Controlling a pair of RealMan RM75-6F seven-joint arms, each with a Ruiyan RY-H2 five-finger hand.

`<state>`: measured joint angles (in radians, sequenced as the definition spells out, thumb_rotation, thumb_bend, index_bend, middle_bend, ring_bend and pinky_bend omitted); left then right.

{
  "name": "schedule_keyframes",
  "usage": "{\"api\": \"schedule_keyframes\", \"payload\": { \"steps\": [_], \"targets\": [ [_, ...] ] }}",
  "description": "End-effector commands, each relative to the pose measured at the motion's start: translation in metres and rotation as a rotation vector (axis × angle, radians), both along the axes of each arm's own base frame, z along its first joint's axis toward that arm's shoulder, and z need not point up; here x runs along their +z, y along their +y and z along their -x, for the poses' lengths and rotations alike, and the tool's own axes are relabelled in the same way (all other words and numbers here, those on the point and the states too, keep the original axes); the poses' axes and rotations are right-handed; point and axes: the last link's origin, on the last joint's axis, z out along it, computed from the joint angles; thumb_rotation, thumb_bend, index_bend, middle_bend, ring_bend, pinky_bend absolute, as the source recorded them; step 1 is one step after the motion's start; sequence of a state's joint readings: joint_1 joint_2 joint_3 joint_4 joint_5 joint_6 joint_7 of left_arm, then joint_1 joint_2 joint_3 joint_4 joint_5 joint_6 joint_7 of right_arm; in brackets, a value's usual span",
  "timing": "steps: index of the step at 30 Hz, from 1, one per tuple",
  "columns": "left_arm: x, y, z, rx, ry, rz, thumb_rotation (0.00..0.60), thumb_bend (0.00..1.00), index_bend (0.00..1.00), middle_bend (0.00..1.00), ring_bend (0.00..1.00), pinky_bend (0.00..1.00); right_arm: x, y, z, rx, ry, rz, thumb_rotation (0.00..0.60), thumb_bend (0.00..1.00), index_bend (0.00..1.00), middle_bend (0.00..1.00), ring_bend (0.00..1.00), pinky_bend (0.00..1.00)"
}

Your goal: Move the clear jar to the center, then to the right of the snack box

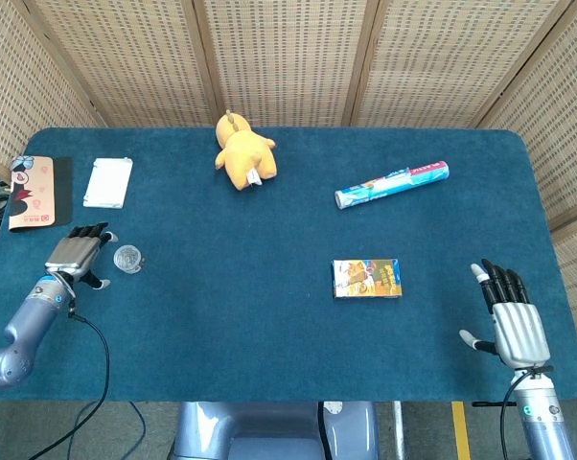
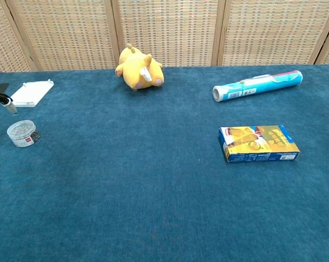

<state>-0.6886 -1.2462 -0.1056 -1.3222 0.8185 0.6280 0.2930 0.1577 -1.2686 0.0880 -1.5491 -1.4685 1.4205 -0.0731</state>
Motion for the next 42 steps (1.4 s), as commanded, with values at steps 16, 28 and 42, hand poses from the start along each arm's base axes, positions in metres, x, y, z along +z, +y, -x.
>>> {"api": "schedule_keyframes", "payload": {
  "steps": [16,28,42],
  "targets": [
    [-0.03,0.017,-0.003,-0.006,0.018,0.016,0.6,0.25,0.23,0.0,0.0,0.0,-0.001,-0.001,0.003,-0.015,0.015,0.002,0.6,0.0,0.0,0.0,0.0,0.0],
    [-0.04,0.013,-0.004,-0.016,0.002,0.01,0.6,0.41,0.47,0.0,0.0,0.0,-0.002,-0.001,0.003,-0.016,0.015,0.001,0.6,0.0,0.0,0.0,0.0,0.0],
    [-0.009,0.015,-0.057,-0.148,-0.088,-0.057,0.6,0.41,0.46,0.0,0.0,0.0,0.001,-0.003,0.004,-0.024,-0.001,0.004,0.6,0.0,0.0,0.0,0.0,0.0]
  ]
}}
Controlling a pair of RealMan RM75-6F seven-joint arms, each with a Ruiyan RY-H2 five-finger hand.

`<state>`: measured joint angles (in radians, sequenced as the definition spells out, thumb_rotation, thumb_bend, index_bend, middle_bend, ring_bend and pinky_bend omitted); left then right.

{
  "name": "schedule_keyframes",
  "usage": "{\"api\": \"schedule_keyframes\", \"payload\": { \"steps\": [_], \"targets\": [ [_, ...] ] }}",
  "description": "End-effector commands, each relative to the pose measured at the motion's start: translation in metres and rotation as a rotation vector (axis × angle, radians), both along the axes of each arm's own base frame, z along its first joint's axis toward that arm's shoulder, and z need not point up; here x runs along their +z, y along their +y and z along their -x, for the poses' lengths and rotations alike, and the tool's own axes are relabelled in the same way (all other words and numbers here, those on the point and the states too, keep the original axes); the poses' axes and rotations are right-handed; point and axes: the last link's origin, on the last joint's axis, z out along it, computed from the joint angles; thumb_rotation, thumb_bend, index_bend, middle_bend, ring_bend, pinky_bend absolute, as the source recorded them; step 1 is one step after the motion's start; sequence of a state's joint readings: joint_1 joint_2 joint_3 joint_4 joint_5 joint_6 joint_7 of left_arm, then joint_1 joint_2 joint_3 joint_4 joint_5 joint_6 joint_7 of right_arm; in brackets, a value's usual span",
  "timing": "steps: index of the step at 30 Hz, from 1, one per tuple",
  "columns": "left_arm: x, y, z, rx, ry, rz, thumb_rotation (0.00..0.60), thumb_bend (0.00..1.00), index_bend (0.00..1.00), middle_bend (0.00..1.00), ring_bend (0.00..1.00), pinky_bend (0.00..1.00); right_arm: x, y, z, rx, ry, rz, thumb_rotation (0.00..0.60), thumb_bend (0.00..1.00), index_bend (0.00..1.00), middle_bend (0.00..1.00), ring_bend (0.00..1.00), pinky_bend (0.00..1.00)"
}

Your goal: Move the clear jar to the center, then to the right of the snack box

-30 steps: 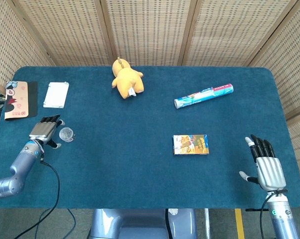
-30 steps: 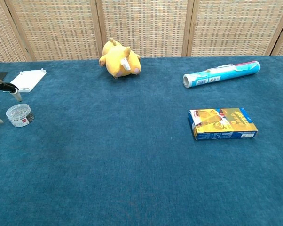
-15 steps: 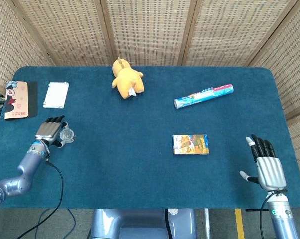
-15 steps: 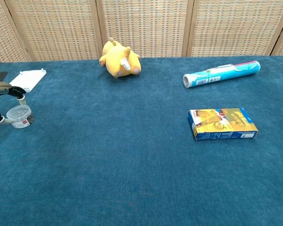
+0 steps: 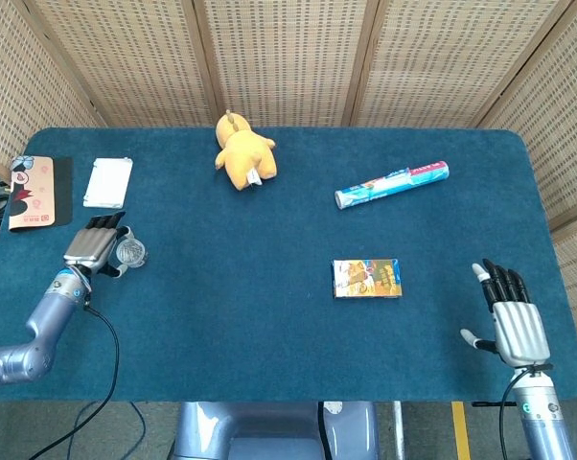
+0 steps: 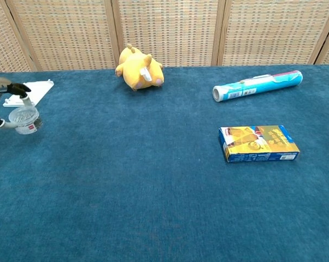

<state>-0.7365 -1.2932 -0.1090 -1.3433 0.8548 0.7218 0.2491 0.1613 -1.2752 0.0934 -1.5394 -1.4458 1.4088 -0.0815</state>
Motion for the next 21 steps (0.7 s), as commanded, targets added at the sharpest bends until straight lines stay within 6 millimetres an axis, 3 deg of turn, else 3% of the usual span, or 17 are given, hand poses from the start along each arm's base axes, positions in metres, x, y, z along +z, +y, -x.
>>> {"api": "schedule_keyframes", "payload": {
  "steps": [1,11,16,21],
  "targets": [
    [0.005,0.002,-0.027,-0.063,-0.02,-0.009,0.6,0.41,0.46,0.0,0.0,0.0,0.003,0.0,0.001,-0.005,-0.011,0.004,0.6,0.0,0.0,0.0,0.0,0.0],
    [-0.04,0.009,-0.113,-0.207,-0.065,0.066,0.6,0.41,0.45,0.0,0.0,0.0,0.015,-0.004,0.008,-0.034,-0.069,0.018,0.6,0.0,0.0,0.0,0.0,0.0],
    [-0.072,0.01,-0.16,-0.266,-0.078,0.105,0.6,0.4,0.44,0.0,0.0,0.0,0.022,-0.008,0.014,-0.054,-0.097,0.028,0.6,0.0,0.0,0.0,0.0,0.0],
    [-0.105,0.007,-0.192,-0.3,-0.067,0.158,0.6,0.4,0.44,0.0,0.0,0.0,0.026,-0.013,0.021,-0.079,-0.112,0.032,0.6,0.0,0.0,0.0,0.0,0.0]
  ]
}}
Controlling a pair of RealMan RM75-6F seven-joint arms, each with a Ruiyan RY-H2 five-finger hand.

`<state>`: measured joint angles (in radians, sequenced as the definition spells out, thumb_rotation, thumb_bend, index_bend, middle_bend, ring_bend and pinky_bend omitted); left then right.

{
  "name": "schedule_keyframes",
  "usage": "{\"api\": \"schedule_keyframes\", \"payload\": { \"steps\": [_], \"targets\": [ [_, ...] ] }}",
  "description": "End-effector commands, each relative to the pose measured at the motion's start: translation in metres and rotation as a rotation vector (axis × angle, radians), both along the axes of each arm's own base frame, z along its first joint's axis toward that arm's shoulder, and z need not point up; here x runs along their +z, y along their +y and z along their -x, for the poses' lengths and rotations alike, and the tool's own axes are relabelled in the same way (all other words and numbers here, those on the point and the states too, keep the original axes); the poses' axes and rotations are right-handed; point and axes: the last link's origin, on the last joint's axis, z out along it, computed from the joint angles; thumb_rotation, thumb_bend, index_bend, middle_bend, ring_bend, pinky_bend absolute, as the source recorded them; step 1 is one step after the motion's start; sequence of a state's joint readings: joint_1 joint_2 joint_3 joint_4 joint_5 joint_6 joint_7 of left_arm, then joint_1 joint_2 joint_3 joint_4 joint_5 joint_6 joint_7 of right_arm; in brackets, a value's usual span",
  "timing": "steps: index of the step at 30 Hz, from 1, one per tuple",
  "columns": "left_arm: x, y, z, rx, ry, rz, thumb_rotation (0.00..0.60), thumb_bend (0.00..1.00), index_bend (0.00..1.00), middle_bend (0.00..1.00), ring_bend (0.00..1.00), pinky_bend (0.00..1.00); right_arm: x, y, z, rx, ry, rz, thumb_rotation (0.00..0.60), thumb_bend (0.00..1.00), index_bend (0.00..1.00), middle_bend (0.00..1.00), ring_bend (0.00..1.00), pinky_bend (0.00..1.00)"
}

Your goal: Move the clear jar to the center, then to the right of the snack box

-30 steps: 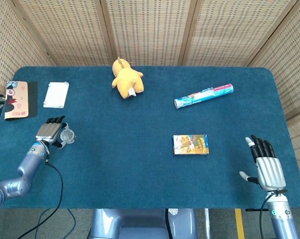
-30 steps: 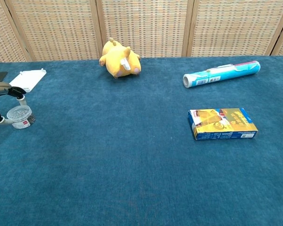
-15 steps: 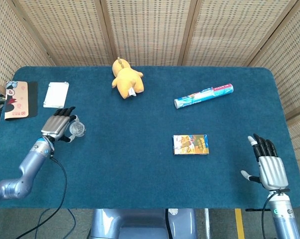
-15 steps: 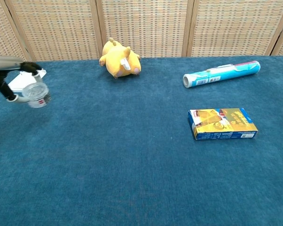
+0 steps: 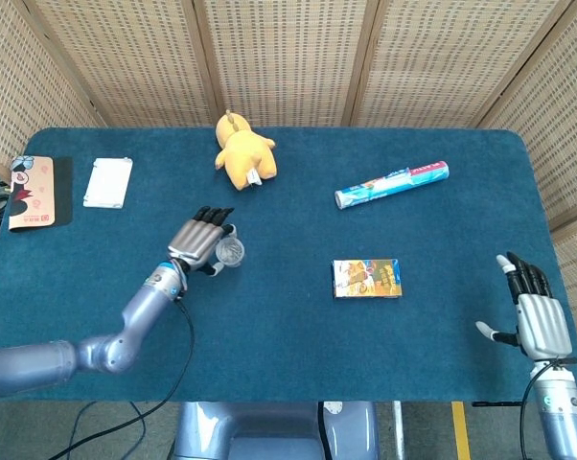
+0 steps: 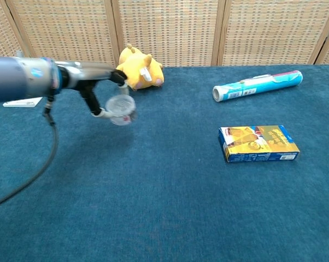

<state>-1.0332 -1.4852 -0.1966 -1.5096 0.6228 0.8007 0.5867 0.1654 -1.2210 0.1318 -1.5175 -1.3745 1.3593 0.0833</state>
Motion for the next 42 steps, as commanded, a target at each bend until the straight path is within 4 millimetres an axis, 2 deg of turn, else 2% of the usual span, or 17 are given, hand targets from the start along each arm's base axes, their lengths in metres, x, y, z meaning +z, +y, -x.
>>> {"api": "schedule_keyframes", "payload": {
  "steps": [1,8,14,17,22,24,31,37,39,40,42],
  "targets": [
    [-0.022,-0.003,-0.023,-0.025,0.006,0.03,0.6,0.4,0.44,0.0,0.0,0.0,0.002,-0.003,0.003,-0.01,-0.006,0.004,0.6,0.0,0.0,0.0,0.0,0.0],
    [-0.062,-0.018,-0.05,-0.063,0.02,0.096,0.6,0.4,0.43,0.0,0.0,0.0,0.008,-0.004,0.009,-0.026,-0.026,0.017,0.6,0.0,0.0,0.0,0.0,0.0],
    [-0.077,-0.028,-0.062,-0.073,0.008,0.123,0.6,0.39,0.39,0.0,0.0,0.0,0.01,-0.003,0.009,-0.026,-0.033,0.018,0.6,0.0,0.0,0.0,0.0,0.0],
    [-0.081,-0.032,-0.064,-0.078,0.009,0.131,0.6,0.38,0.3,0.0,0.0,0.0,0.01,-0.003,0.009,-0.026,-0.033,0.016,0.6,0.0,0.0,0.0,0.0,0.0],
    [-0.082,-0.034,-0.062,-0.084,0.017,0.131,0.6,0.3,0.03,0.0,0.0,0.0,0.011,-0.002,0.009,-0.021,-0.034,0.019,0.6,0.0,0.0,0.0,0.0,0.0],
    [-0.08,-0.035,-0.059,-0.082,0.016,0.132,0.6,0.29,0.0,0.0,0.0,0.0,0.011,-0.002,0.009,-0.02,-0.035,0.021,0.6,0.0,0.0,0.0,0.0,0.0],
    [-0.064,-0.031,-0.05,-0.062,-0.008,0.106,0.6,0.29,0.0,0.0,0.0,0.0,0.011,-0.001,0.008,-0.019,-0.033,0.021,0.6,0.0,0.0,0.0,0.0,0.0],
    [-0.031,-0.034,-0.035,-0.058,-0.085,0.023,0.6,0.29,0.0,0.0,0.0,0.0,0.01,-0.001,0.008,-0.018,-0.026,0.016,0.6,0.0,0.0,0.0,0.0,0.0],
    [-0.012,-0.038,-0.022,-0.064,-0.096,-0.04,0.6,0.29,0.0,0.0,0.0,0.0,0.009,-0.001,0.008,-0.018,-0.022,0.012,0.6,0.0,0.0,0.0,0.0,0.0],
    [0.005,-0.039,-0.008,-0.055,-0.098,-0.106,0.6,0.29,0.0,0.0,0.0,0.0,0.008,-0.001,0.007,-0.016,-0.019,0.01,0.6,0.0,0.0,0.0,0.0,0.0],
    [0.029,-0.052,0.012,-0.054,-0.109,-0.173,0.6,0.29,0.0,0.0,0.0,0.0,0.006,-0.001,0.006,-0.013,-0.014,0.007,0.6,0.0,0.0,0.0,0.0,0.0]
  ]
}}
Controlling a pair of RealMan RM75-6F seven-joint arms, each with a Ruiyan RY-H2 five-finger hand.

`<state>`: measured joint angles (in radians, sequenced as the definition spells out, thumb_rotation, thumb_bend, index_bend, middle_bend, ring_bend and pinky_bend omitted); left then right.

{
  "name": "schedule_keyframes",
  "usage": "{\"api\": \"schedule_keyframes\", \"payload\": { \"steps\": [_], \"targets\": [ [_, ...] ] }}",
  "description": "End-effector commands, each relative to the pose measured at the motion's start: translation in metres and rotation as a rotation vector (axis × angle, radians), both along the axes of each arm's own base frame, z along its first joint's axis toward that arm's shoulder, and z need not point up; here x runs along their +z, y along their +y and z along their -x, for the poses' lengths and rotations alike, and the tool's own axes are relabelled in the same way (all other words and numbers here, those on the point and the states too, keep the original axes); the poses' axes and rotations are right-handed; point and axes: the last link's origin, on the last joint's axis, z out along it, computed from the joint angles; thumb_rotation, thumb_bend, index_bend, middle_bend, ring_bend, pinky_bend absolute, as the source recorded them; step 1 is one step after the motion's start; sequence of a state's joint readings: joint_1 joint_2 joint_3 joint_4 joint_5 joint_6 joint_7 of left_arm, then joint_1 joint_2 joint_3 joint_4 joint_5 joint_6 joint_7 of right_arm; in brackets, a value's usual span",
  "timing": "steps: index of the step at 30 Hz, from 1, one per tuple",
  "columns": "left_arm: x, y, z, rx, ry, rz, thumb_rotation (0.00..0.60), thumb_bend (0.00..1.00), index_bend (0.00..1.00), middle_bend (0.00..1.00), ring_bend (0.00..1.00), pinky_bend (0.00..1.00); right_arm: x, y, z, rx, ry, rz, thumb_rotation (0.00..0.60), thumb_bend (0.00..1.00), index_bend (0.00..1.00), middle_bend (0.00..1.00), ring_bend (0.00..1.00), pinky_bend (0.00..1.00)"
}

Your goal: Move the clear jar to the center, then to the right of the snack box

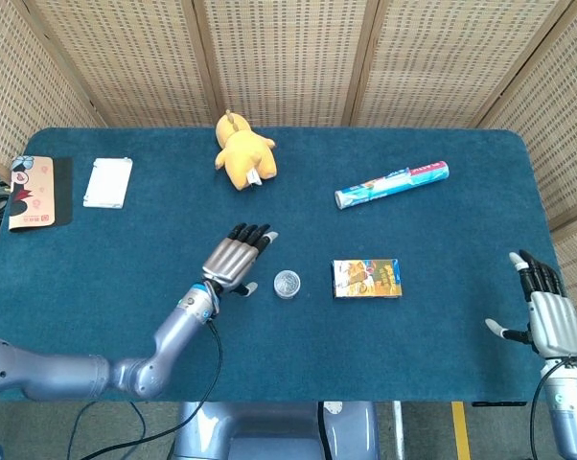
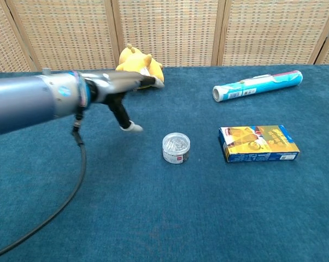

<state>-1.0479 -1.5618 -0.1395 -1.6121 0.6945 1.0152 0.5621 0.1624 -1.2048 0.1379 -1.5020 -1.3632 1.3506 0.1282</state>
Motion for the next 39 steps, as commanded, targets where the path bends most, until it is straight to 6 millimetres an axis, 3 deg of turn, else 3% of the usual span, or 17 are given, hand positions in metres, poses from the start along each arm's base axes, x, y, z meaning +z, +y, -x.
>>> {"api": "schedule_keyframes", "payload": {
  "steps": [1,9,18,22,31,34,39],
  "targets": [
    [0.055,-0.022,0.045,0.023,-0.04,-0.162,0.6,0.29,0.0,0.0,0.0,0.0,-0.002,0.001,-0.002,0.003,0.006,-0.006,0.6,0.0,0.0,0.0,0.0,0.0],
    [0.12,-0.079,0.11,0.107,0.001,-0.349,0.6,0.29,0.0,0.0,0.0,0.0,-0.008,0.002,-0.007,0.022,0.034,-0.013,0.6,0.0,0.0,0.0,0.0,0.0],
    [0.15,-0.133,0.158,0.184,0.095,-0.397,0.6,0.29,0.0,0.0,0.0,0.0,-0.012,0.001,-0.017,0.051,0.059,-0.011,0.6,0.0,0.01,0.0,0.0,0.0],
    [0.159,-0.153,0.178,0.22,0.111,-0.398,0.6,0.29,0.0,0.0,0.0,0.0,-0.014,-0.008,-0.042,0.119,0.076,-0.006,0.6,0.0,0.06,0.0,0.0,0.0],
    [0.166,-0.155,0.18,0.201,0.071,-0.402,0.6,0.29,0.0,0.0,0.0,0.0,-0.027,-0.025,-0.108,0.254,0.119,-0.042,0.6,0.0,0.15,0.0,0.0,0.03],
    [0.166,-0.155,0.18,0.192,0.061,-0.391,0.6,0.29,0.0,0.0,0.0,0.0,-0.045,-0.034,-0.151,0.333,0.142,-0.091,0.6,0.0,0.17,0.0,0.0,0.03],
    [0.166,-0.156,0.18,0.186,0.049,-0.385,0.6,0.29,0.0,0.0,0.0,0.0,-0.072,-0.043,-0.201,0.402,0.169,-0.166,0.6,0.0,0.17,0.0,0.0,0.04]
  ]
}}
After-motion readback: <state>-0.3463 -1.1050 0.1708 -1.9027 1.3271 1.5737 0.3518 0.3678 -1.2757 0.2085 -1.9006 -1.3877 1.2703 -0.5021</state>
